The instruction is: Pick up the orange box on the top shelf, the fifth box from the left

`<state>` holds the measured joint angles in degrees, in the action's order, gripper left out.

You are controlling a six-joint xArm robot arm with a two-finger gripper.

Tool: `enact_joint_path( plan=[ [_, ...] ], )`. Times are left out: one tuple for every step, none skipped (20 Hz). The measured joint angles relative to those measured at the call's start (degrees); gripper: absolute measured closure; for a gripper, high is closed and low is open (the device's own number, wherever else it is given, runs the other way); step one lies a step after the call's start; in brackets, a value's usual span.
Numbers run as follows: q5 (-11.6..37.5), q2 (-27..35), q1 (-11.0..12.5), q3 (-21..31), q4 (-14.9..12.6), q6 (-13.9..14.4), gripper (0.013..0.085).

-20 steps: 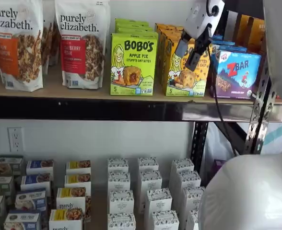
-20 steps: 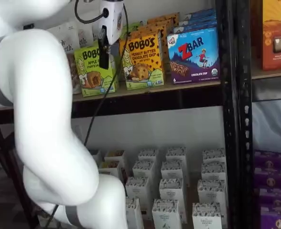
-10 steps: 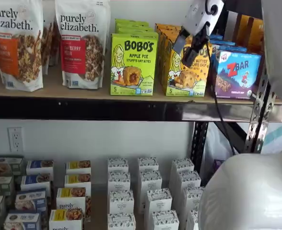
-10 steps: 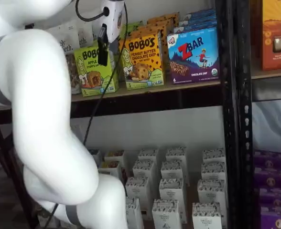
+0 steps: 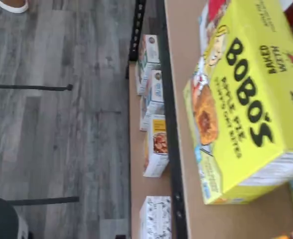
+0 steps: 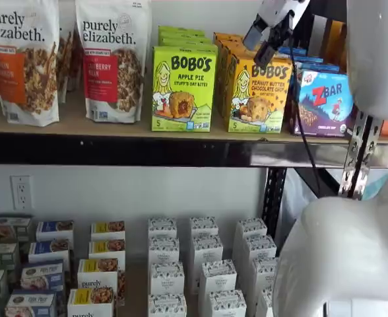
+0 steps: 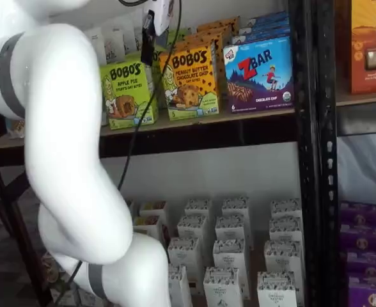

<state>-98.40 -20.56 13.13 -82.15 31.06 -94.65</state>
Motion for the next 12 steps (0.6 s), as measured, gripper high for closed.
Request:
enact_joint_path(
  plan=[
    [0.33, 0.34, 0.29, -0.47, -0.01, -0.22, 0.0130],
    [0.73, 0.53, 0.48, -0.72, -0.04, -0.39, 0.0130],
    [1.05, 0.75, 0.65, -0.98, -0.08, -0.55, 0.0130],
    [1.28, 0.99, 0.78, -1.25, -0.10, -0.66, 0.0130],
    [1.53, 1.43, 0.92, -1.74, -0.09, -0.78, 0.0130],
    [1.69, 1.76, 1.00, -2.09, -0.01, -0.82, 0.0130],
    [2.02, 2.21, 1.03, -2.53, 0.14, -0.82, 0.0130],
    [2.36, 2.52, 0.99, -2.83, 0.21, -0.78, 0.0130],
    [2.79, 2.73, 0.89, -2.99, 0.23, -0.72, 0.0130],
    [3.27, 2.91, 0.77, -3.11, 0.23, -0.67, 0.0130],
    [3.83, 3.14, 0.60, -3.29, 0.15, -0.60, 0.0130],
    [4.25, 3.37, 0.45, -3.46, 0.03, -0.55, 0.0130]
  ],
)
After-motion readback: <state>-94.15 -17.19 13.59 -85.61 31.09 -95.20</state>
